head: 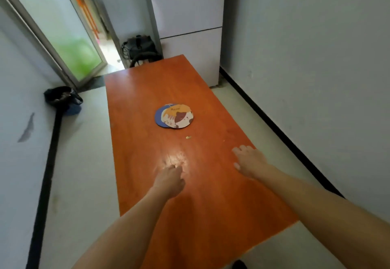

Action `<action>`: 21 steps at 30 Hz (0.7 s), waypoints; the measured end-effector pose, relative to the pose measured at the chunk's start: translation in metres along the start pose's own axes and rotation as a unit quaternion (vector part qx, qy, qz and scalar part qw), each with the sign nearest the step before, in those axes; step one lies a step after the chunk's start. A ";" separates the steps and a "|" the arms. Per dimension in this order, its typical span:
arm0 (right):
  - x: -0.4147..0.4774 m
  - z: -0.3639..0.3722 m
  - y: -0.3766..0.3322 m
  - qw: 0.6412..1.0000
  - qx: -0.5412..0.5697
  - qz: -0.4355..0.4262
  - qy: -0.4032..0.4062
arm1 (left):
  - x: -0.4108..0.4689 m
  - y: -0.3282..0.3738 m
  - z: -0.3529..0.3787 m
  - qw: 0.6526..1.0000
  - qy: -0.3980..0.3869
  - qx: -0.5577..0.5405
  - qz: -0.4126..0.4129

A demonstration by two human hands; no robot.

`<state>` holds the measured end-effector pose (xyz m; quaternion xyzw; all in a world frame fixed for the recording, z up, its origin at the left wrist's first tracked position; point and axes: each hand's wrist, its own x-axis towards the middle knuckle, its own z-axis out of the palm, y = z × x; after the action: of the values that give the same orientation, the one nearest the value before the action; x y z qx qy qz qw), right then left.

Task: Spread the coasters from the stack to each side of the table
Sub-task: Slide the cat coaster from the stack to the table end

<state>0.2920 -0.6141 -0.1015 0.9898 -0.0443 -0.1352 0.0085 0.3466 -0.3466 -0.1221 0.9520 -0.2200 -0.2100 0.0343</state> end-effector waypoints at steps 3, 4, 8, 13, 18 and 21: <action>0.039 -0.002 0.006 0.999 0.003 -0.026 -0.024 | 0.012 -0.003 0.008 0.999 0.007 -0.032 -0.040; 0.054 -0.002 0.004 0.999 0.002 -0.036 -0.032 | 0.017 -0.007 0.010 0.998 0.008 -0.036 -0.057; 0.110 -0.003 -0.018 0.996 0.024 -0.065 -0.052 | 0.048 -0.029 0.022 0.993 0.040 -0.024 -0.107; 0.181 0.000 -0.046 0.995 0.038 -0.068 -0.065 | 0.097 -0.049 0.048 0.985 0.108 -0.031 -0.131; 0.257 0.004 -0.067 0.993 0.066 -0.066 -0.068 | 0.122 -0.052 0.089 0.983 0.087 -0.042 -0.154; 0.297 0.008 -0.079 0.992 0.112 -0.035 -0.043 | 0.118 -0.054 0.106 0.982 0.110 -0.048 -0.146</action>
<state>0.5816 -0.5623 -0.1904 0.9786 -0.0247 -0.1723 -0.1096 0.4207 -0.3461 -0.2724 0.9884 -0.0631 -0.1169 0.0732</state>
